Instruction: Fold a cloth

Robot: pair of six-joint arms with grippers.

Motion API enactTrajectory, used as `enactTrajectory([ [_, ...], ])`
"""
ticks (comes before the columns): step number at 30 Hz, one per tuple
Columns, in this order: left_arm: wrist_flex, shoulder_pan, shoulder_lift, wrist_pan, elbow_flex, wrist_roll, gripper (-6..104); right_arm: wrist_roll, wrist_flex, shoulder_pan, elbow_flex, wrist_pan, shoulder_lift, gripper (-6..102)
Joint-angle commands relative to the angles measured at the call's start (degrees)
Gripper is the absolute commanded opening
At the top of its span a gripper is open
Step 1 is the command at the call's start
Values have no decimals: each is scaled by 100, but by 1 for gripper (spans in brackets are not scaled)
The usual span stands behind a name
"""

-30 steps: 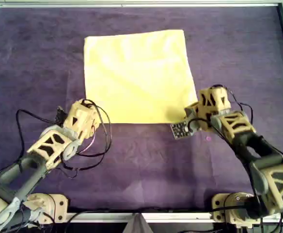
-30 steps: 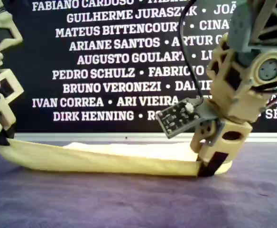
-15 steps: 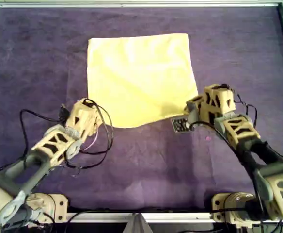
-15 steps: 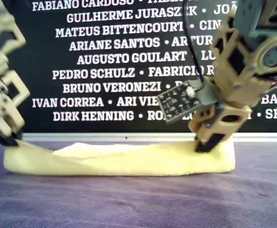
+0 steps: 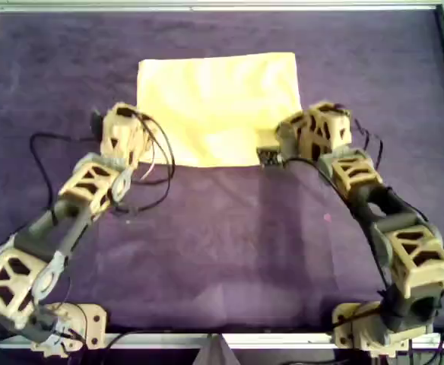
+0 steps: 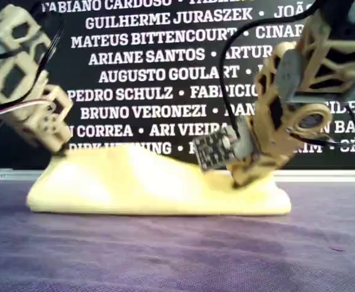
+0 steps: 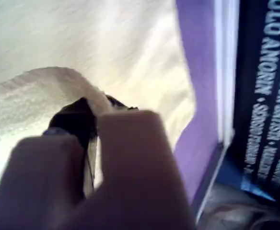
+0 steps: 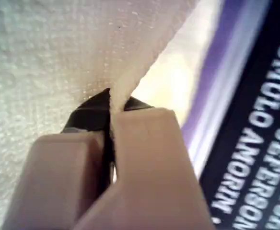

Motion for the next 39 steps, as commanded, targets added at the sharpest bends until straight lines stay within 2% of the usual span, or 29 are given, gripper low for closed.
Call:
enactTrajectory([
  [1,-141,132,-360,18,-1169,26,-1,18,-308,-70,-1292,18,-202,-1],
  [8,-141,176,-1494,18,-2531,26,-1,-26,-308,-88,-2812,18,-1266,-1],
  [17,-132,624,-1978,18,-3261,26,-1,-35,-308,-88,-4544,26,-2364,-1],
  [26,-149,642,-2162,26,-3437,26,0,-35,-308,-88,-5625,35,-3111,-1],
  [39,-149,642,-3639,18,-5063,26,0,-44,-325,-149,-6416,35,-3858,0],
])
